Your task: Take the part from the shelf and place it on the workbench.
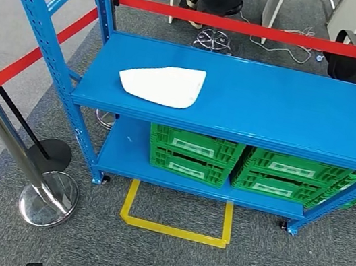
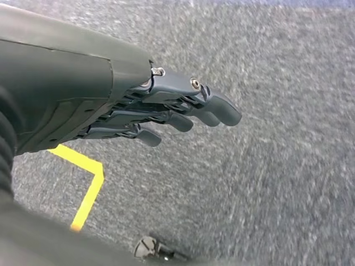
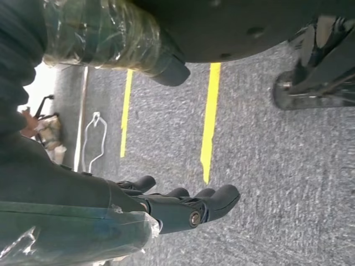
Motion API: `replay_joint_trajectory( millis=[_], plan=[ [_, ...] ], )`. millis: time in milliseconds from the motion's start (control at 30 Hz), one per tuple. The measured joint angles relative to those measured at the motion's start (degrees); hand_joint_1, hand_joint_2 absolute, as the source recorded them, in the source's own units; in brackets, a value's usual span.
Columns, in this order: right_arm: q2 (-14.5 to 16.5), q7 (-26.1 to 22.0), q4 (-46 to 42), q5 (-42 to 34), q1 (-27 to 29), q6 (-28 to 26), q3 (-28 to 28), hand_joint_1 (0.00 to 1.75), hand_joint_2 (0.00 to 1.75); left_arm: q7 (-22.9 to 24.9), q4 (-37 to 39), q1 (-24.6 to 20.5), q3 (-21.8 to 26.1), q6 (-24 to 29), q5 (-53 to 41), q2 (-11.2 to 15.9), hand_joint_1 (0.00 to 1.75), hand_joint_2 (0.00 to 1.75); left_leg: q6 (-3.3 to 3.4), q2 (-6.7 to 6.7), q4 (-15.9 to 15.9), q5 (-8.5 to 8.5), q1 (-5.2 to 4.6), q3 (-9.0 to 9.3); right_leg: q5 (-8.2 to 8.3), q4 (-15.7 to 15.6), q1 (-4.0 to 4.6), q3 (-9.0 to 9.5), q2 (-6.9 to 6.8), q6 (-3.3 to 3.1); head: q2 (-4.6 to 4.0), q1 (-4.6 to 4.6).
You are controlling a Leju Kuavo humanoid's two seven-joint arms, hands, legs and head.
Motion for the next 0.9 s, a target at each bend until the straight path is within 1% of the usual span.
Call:
replay_joint_trajectory(
  millis=[33, 67, 100, 133, 167, 200, 233, 267, 300, 333, 367, 467, 500, 600, 633, 733, 767, 800, 900],
  plan=[
    [-0.10, -0.11, 0.00, -0.89, 0.26, 0.12, 0.40, 0.00, 1.75, 0.37, -0.04, 0.02, -0.84, -0.12, 0.74, 0.17, 0.00, 1.75, 0.04, 0.01, 0.02, 0.00, -0.04, -0.05, -1.31, 3.54, -0.03, -1.75, 0.01, 0.17, 0.00, -0.02],
    [-0.20, -0.22, 0.00, -1.92, 0.63, 0.25, 0.93, 0.00, 1.75, 0.79, -0.14, 0.06, -1.85, -0.30, 1.58, 0.35, 0.00, 1.75, 0.04, 0.02, 0.03, 0.00, -0.08, -0.05, -1.62, 5.62, -0.04, -2.81, 0.00, 0.30, 0.00, -0.03],
    [-0.33, -0.35, 0.00, -3.06, 1.08, 0.41, 1.56, 0.00, 1.75, 1.30, -0.34, 0.08, -2.99, -0.54, 2.56, 0.56, 0.00, 1.75, 0.04, 0.00, 0.04, -0.01, -0.09, -0.02, -0.81, 5.56, -0.08, -2.85, 0.00, 0.38, 0.00, -0.01],
    [-0.48, -0.48, 0.01, -4.29, 1.57, 0.61, 2.27, 0.00, 1.31, 1.79, -0.62, 0.08, -4.28, -0.76, 3.55, 0.76, 0.00, 1.75, 0.00, -0.04, 0.05, -0.03, -0.08, 0.05, 0.96, 3.25, -0.15, -1.77, -0.01, 0.40, 0.00, 0.00],
    [-0.64, -0.64, 0.02, -5.51, 2.04, 0.82, 3.02, 0.00, 1.31, 2.27, -0.96, 0.08, -5.61, -0.97, 4.55, 0.95, 0.00, 1.31, -0.09, -0.10, 0.10, -0.07, -0.09, 0.13, 3.11, -0.55, -0.24, 0.08, -0.02, 0.39, 0.00, 0.01],
    [-0.78, -0.84, 0.05, -6.65, 2.44, 1.02, 3.76, 0.00, 1.31, 2.71, -1.32, 0.07, -6.90, -1.15, 5.48, 1.18, 0.00, 0.87, -0.29, -0.15, 0.23, -0.17, -0.21, 0.13, 4.58, -4.41, -0.28, 1.97, -0.03, 0.31, 0.00, 0.02],
    [-0.91, -1.06, 0.08, -7.83, 2.76, 1.19, 4.53, 0.00, 1.31, 3.19, -1.66, 0.07, -8.15, -1.33, 6.40, 1.39, 0.00, 0.44, -0.56, -0.18, 0.42, -0.26, -0.35, 0.06, 5.52, -7.40, -0.32, 3.51, 0.02, 0.00, 0.00, -0.05],
    [-1.03, -1.30, 0.10, -9.01, 3.05, 1.33, 5.32, 0.00, 1.75, 3.66, -1.97, 0.09, -9.35, -1.56, 7.36, 1.63, 0.00, 0.00, -0.85, -0.18, 0.59, -0.30, -0.47, -0.04, 5.79, -9.04, -0.29, 4.35, 0.07, -0.35, 0.00, -0.13],
    [-1.14, -1.51, 0.10, -10.18, 3.34, 1.48, 6.12, 0.00, 1.75, 4.14, -2.23, 0.12, -10.58, -1.76, 8.30, 1.88, 0.00, 0.00, -1.14, -0.17, 0.71, -0.28, -0.56, -0.15, 5.64, -9.55, -0.19, 4.61, 0.13, -0.75, 0.00, -0.21],
    [-1.27, -1.74, 0.10, -11.42, 3.64, 1.65, 6.99, 0.00, 1.75, 4.65, -2.46, 0.18, -11.84, -1.96, 9.31, 2.11, 0.00, 0.00, -1.27, -0.16, 0.77, -0.30, -0.51, -0.21, 5.76, -9.62, -0.18, 4.66, 0.17, -1.10, 0.00, -0.28],
    [-1.40, -1.95, 0.09, -12.60, 3.93, 1.86, 7.84, 0.00, 1.75, 5.11, -2.65, 0.28, -13.11, -2.10, 10.28, 2.36, 0.00, 0.00, -0.95, -0.15, 0.74, -0.28, -0.47, -0.22, 5.82, -9.66, -0.15, 4.64, 0.15, -1.23, 0.00, -0.31],
    [-1.84, -2.57, 0.05, -16.12, 4.30, 2.36, 10.41, 0.00, 1.75, 6.57, -3.03, 0.94, -16.94, -2.68, 13.15, 3.01, 0.00, 0.00, 0.79, -0.18, 0.70, -0.26, -0.53, -0.17, 5.86, -9.76, -0.09, 4.73, 0.10, -1.38, 0.00, -0.35],
    [-2.02, -2.80, 0.01, -17.36, 4.35, 2.48, 11.36, 0.00, 1.75, 7.08, -3.14, 1.21, -18.32, -2.92, 14.14, 3.17, 0.00, 0.00, 0.91, -0.18, 0.68, -0.20, -0.52, -0.14, 5.83, -9.76, -0.02, 4.76, 0.09, -1.46, 0.00, -0.35],
    [-2.67, -3.44, -0.21, -20.97, 4.62, 3.01, 14.17, 0.00, 1.75, 8.54, -3.45, 2.02, -22.40, -3.43, 17.07, 3.70, 0.00, 0.00, 0.51, -0.19, 0.59, -0.01, -0.34, -0.13, 5.75, -9.72, 0.22, 4.78, 0.00, -1.71, 0.00, -0.33],
    [-2.89, -3.63, -0.32, -22.11, 4.75, 3.20, 15.02, 0.00, 1.75, 9.00, -3.53, 2.30, -23.64, -3.64, 18.01, 3.90, 0.00, 0.00, 0.24, -0.19, 0.55, 0.03, -0.28, -0.12, 5.73, -9.69, 0.28, 4.77, -0.01, -1.77, 0.00, -0.33],
    [-3.53, -4.24, -0.73, -25.49, 5.08, 3.61, 17.50, 0.00, 1.75, 10.38, -3.77, 3.10, -27.35, -4.22, 20.83, 4.40, 0.00, 0.00, -1.21, -0.20, 0.34, 0.10, -0.15, -0.07, 5.72, -9.64, 0.34, 4.71, -0.02, -1.88, 0.00, -0.32],
    [-3.76, -4.43, -0.89, -26.60, 5.17, 3.78, 18.35, 0.00, 1.75, 10.81, -3.83, 3.34, -28.59, -4.40, 21.73, 4.53, 0.00, 0.00, -1.56, -0.20, 0.29, 0.09, -0.12, -0.06, 5.72, -9.64, 0.34, 4.68, -0.02, -1.89, 0.00, -0.31],
    [-3.97, -4.60, -1.07, -27.70, 5.27, 3.96, 19.19, 0.00, 1.75, 11.26, -3.88, 3.58, -29.82, -4.61, 22.62, 4.65, 0.00, 0.00, -1.75, -0.20, 0.29, 0.06, -0.11, -0.05, 5.72, -9.63, 0.34, 4.66, -0.02, -1.89, 0.00, -0.30],
    [-4.62, -5.26, -1.70, -31.34, 5.65, 4.46, 21.93, 0.00, 1.75, 12.73, -4.11, 4.37, -33.68, -5.20, 25.51, 5.09, 0.00, 0.00, -1.90, -0.20, 0.29, -0.01, -0.15, -0.06, 5.72, -9.64, 0.29, 4.67, -0.01, -1.89, 0.00, -0.28]
  ],
)
